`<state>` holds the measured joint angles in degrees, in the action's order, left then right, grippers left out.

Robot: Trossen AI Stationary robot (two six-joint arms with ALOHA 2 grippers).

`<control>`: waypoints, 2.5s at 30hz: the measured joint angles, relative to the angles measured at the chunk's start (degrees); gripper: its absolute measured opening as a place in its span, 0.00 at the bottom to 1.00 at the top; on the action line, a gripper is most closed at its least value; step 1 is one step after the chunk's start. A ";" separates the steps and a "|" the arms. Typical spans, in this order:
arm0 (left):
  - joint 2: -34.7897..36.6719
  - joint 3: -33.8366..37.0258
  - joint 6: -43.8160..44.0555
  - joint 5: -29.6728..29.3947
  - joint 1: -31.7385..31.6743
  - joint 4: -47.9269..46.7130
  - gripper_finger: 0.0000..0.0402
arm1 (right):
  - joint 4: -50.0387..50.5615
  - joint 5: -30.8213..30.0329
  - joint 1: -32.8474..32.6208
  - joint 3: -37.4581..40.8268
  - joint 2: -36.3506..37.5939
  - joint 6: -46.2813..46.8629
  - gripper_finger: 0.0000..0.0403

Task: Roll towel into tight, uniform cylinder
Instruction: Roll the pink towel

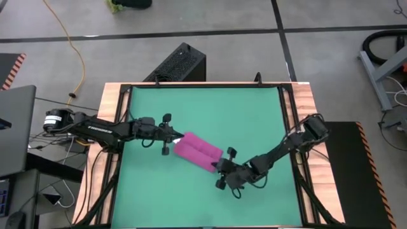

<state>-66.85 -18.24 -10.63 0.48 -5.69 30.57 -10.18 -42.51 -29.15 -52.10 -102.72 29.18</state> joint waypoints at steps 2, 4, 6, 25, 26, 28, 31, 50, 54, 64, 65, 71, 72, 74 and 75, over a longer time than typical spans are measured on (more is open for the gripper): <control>0.00 0.00 0.47 0.21 0.22 0.06 0.00 | -0.32 1.13 1.30 -0.02 0.13 -0.43 0.02; 0.00 0.00 0.49 0.22 0.51 0.40 0.00 | 1.57 4.19 2.41 -0.13 0.17 0.71 0.02; 0.00 0.00 0.44 0.21 0.66 0.56 0.00 | 2.63 6.88 3.27 0.00 -0.80 1.21 0.02; -0.78 0.87 -0.60 10.94 1.28 -1.98 0.00 | 2.26 9.46 1.54 -0.37 -7.97 8.32 0.02; -0.85 1.84 -1.09 11.34 1.73 -1.71 0.00 | 2.82 9.47 1.54 -0.37 -7.98 8.33 0.02; -2.00 3.28 -1.58 10.83 2.89 1.09 0.00 | 3.63 9.49 1.54 -0.39 -7.98 8.34 0.02; -4.48 6.44 -1.04 7.70 3.99 8.49 0.00 | 3.95 9.86 1.67 -0.35 -7.98 8.34 0.02; -31.79 -0.23 -2.53 -2.34 0.80 15.22 0.00 | 5.65 10.42 0.56 -0.24 -8.11 8.25 0.02; -32.22 -0.26 0.46 -0.20 0.53 13.92 0.00 | 6.04 4.40 -2.15 -0.09 -6.89 5.71 0.02; -32.35 -0.20 5.33 0.73 0.55 14.15 0.00 | 4.67 -2.09 -6.81 0.15 -1.70 1.32 0.15; -32.35 -0.20 5.88 1.12 0.52 14.08 0.00 | 3.70 -0.74 -6.81 0.14 -1.71 0.83 0.19; -32.37 -0.19 8.75 1.86 0.52 13.89 0.00 | 0.86 3.67 -4.98 -0.01 -1.68 -0.38 0.46; -32.38 -0.17 8.93 1.87 0.53 13.93 0.00 | 0.30 3.39 -4.45 -0.13 -1.66 -1.36 0.50; -32.39 -0.15 9.36 1.92 0.55 13.94 0.00 | 0.53 3.15 -3.27 -0.95 -1.66 -3.80 0.55; -32.39 -0.15 10.05 1.92 0.55 13.94 0.00 | 0.99 4.18 -2.70 -1.39 -1.66 -5.32 0.57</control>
<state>-99.24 -18.39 -0.58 2.40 -5.15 44.51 -9.19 -38.32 -31.85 -53.49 -104.38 23.86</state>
